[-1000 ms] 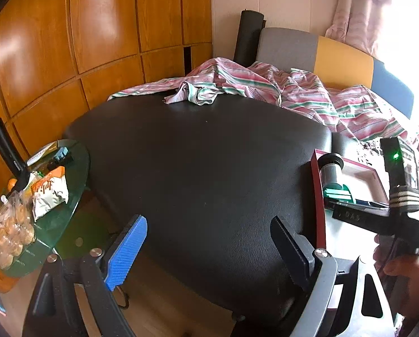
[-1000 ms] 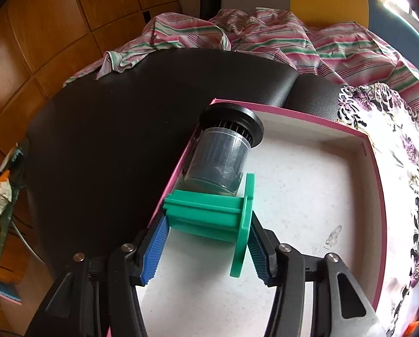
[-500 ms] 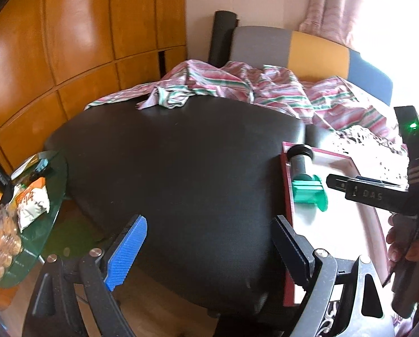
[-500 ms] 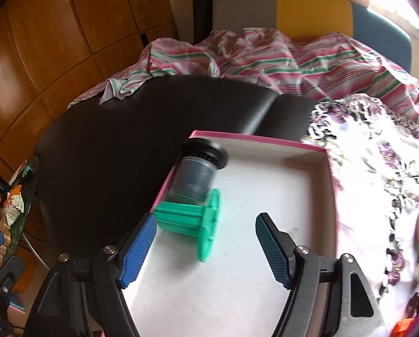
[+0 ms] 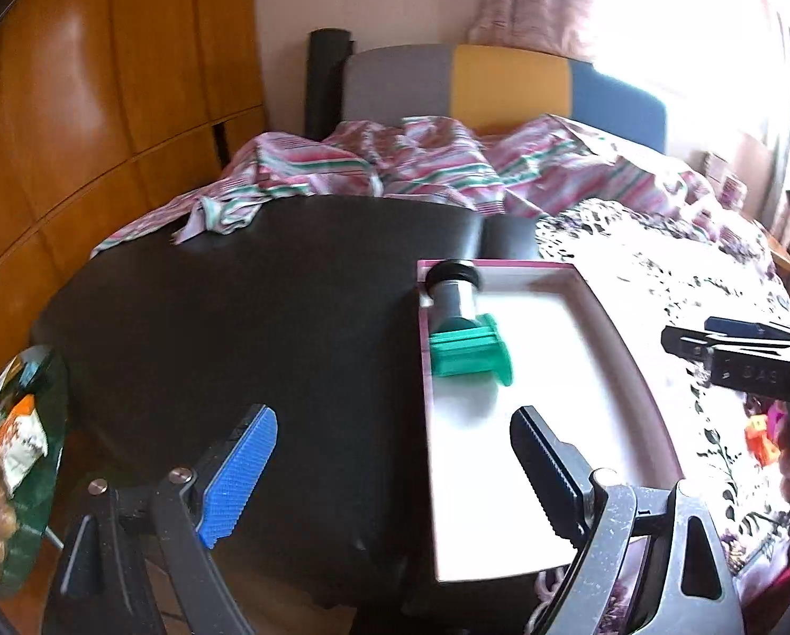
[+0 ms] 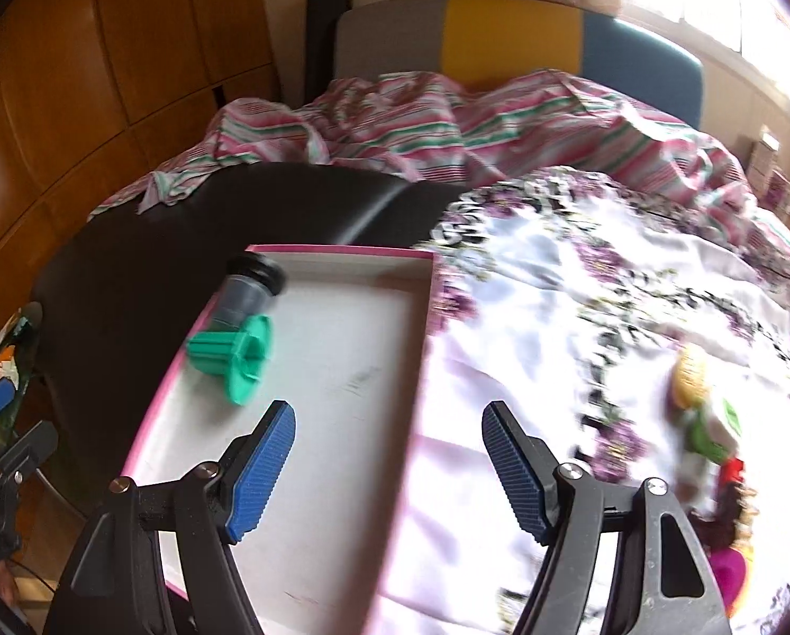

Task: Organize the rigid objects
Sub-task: 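Reach the left gripper to the magenta cup and grasp it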

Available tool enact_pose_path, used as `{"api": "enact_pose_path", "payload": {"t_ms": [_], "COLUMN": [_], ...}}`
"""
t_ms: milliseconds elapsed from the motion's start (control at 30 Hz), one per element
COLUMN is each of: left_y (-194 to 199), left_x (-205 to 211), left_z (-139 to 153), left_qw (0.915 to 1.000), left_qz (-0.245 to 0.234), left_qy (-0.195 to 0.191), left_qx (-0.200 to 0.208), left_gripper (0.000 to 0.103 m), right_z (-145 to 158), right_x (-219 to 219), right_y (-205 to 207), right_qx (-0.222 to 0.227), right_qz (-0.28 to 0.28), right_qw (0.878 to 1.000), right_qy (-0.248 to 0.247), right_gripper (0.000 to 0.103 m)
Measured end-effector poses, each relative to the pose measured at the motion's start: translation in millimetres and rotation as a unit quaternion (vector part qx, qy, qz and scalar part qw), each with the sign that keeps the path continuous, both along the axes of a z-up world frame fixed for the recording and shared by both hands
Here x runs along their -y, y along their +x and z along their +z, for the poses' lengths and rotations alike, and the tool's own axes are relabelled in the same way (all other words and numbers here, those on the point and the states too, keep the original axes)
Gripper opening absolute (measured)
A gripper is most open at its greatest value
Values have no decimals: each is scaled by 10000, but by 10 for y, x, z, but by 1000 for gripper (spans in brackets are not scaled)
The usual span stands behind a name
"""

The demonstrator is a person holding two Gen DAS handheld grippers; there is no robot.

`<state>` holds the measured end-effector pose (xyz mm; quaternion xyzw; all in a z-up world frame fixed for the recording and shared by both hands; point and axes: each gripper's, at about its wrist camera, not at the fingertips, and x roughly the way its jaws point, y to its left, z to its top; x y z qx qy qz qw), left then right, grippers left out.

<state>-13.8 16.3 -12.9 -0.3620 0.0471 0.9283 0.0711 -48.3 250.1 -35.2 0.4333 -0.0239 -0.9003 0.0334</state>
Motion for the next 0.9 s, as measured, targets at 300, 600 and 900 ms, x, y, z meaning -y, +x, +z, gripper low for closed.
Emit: {"api": "enact_pose_path", "payload": {"t_ms": [300,600,900], "left_y": [11,57,101], "left_x": [-551,-1037,-1464], "left_z": [29,67,51], "left_qw": [9974,9905,9826], "left_qz": [-710,-1332,-1807], "left_qy": [-134,-285,-393], "left_qx": [-72,-178,-143], "left_gripper": [90,90,90], "right_z": [134,174,85], "right_x": [-910,-1828,-2361], "right_y": [456,878,1247], "right_qx": [-79,-233,-313], "right_qz": [-907,-2132,-2962], "right_qw": [9958,9767,9535], "right_qy": [77,-95,-456], "right_gripper": [74,74,74]}}
